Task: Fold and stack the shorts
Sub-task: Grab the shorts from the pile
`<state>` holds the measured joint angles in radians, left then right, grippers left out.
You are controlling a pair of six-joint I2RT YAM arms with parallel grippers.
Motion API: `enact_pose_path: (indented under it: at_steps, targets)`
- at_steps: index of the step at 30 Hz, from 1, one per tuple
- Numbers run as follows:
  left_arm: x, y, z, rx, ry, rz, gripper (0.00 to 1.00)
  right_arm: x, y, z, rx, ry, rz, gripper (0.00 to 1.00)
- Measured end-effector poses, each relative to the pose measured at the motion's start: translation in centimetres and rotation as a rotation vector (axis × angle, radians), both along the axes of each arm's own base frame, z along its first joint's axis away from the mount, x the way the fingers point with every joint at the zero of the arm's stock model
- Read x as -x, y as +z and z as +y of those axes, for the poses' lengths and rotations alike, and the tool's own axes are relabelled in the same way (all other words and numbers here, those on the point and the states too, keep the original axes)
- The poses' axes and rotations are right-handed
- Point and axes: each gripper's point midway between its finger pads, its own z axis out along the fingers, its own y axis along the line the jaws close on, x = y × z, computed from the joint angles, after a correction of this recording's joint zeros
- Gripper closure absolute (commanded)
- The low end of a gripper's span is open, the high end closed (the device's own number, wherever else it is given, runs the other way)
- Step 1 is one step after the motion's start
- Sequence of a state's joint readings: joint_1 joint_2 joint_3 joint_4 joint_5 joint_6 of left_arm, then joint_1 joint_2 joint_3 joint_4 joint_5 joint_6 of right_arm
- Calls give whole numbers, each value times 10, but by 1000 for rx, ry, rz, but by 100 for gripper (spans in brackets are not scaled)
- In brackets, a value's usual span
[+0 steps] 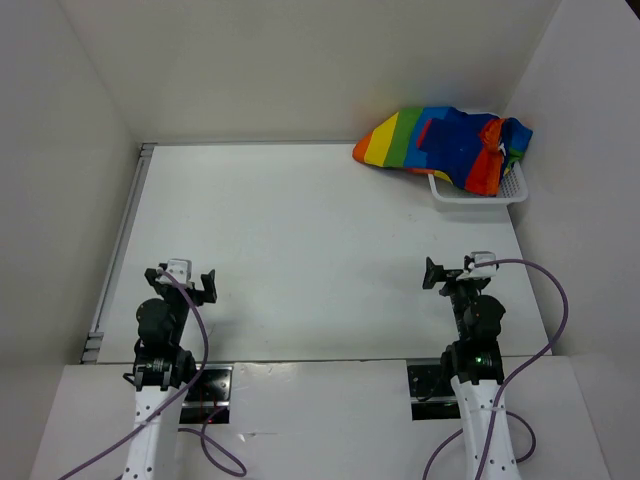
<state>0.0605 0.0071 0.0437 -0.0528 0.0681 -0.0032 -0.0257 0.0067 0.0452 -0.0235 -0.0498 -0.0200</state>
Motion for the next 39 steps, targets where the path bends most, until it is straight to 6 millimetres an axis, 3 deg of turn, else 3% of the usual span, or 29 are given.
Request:
enact_pose_path:
  at_steps: [4,7,9,11,13,16,19,22,25,27,28,31,32,34,36,37,39]
  targets:
    - [0,0,0,0,0,0,1,0,0,1,4,4,0,0]
    - [0,0,0,0,0,0,1,2,-2,17,117,124,-2,0]
    - [0,0,-2,0,-9,0,1,8,-8,42,310,313,-14,0]
    - [1,-2,-15,7,-83,7,1,17,-22,60,631,508,-56,0]
    - [6,-6,-34,19,-197,25,1,18,-24,65,899,582,-140,0]
    - [22,-12,-72,53,-419,67,1,12,-9,61,1266,566,-274,1]
    - [36,-17,-93,79,-557,92,1,7,14,57,1448,484,-374,0]
    - [33,3,-100,49,-607,-2,1,6,50,57,1488,387,-484,0]
    - [26,20,-106,42,-645,-27,1,-6,80,56,1412,407,-432,1]
    - [18,28,-111,77,-668,70,1,-33,111,53,1300,427,-328,1]
    - [8,38,-115,94,-676,125,1,-58,134,49,1211,419,-254,1]
    - [-47,81,-131,103,-670,248,1,-145,209,31,955,288,-130,0]
    - [-78,94,-138,94,-654,280,1,-173,227,20,879,239,-112,0]
    - [-133,114,-148,77,-618,305,1,-220,222,-6,724,162,-15,0]
    - [-177,111,-153,67,-578,352,1,-256,186,-30,586,104,123,0]
    - [-191,99,-154,64,-559,391,1,-274,162,-43,501,75,209,0]
    - [-197,72,-154,62,-535,479,1,-302,122,-62,364,26,338,0]
